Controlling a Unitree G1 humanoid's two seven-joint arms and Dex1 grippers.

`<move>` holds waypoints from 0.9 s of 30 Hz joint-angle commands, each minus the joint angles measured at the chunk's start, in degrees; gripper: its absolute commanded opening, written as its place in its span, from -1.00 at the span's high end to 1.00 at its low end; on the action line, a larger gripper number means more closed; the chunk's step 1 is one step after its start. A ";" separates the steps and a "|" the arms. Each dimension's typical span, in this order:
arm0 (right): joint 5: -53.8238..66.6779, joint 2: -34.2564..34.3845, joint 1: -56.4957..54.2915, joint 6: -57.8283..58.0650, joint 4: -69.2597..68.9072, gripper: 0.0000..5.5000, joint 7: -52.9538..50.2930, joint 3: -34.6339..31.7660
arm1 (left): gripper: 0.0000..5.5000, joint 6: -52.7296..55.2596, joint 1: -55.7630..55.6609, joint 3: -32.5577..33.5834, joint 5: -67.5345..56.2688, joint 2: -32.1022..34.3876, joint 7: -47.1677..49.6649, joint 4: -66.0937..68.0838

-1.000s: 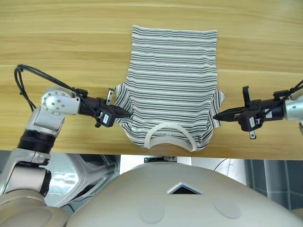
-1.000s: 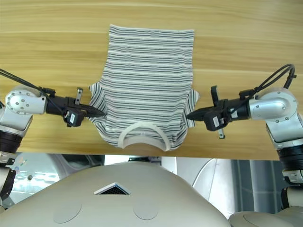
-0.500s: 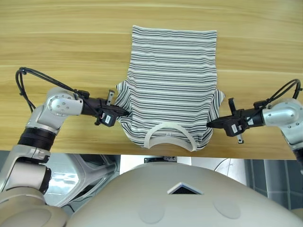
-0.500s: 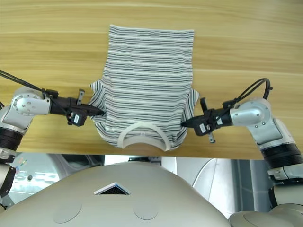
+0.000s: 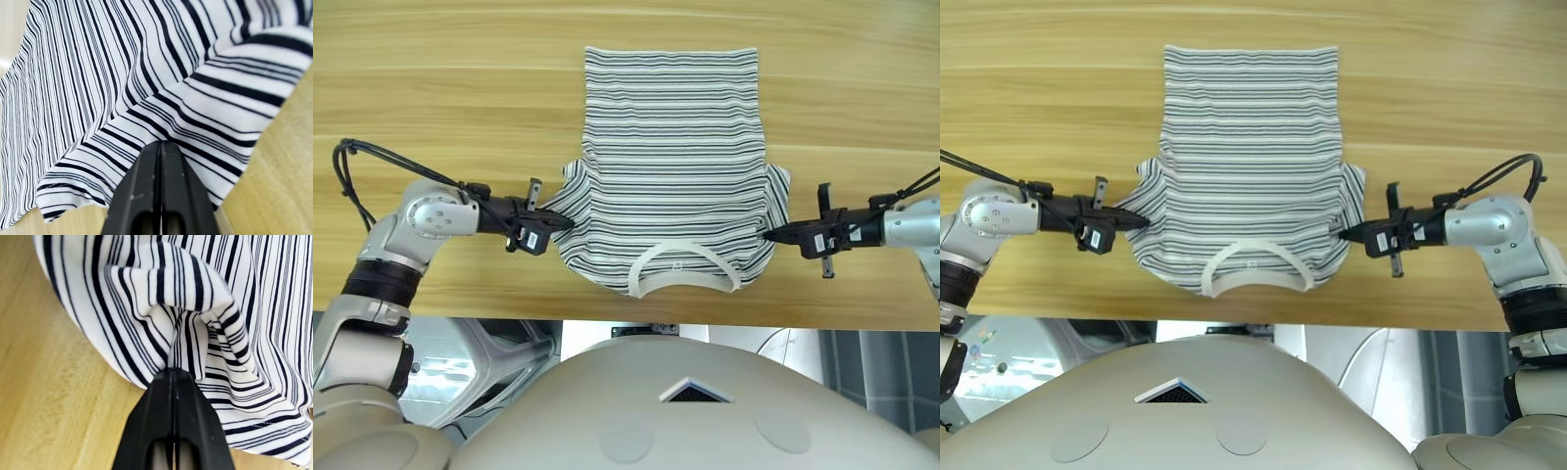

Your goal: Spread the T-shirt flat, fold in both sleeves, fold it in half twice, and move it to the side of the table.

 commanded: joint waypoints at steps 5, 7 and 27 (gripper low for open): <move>7.79 -4.44 5.41 -0.21 -4.43 1.00 2.75 -3.34 | 1.00 0.17 -1.02 -2.17 6.55 0.87 3.66 3.75; 10.16 -5.32 6.24 0.14 -5.49 1.00 3.83 -4.61 | 1.00 -0.06 -1.21 -2.47 7.06 1.03 4.56 4.27; 0.99 3.40 -1.22 2.03 3.12 1.00 0.36 -2.12 | 1.00 -1.18 -2.92 -5.36 8.52 0.77 8.55 6.93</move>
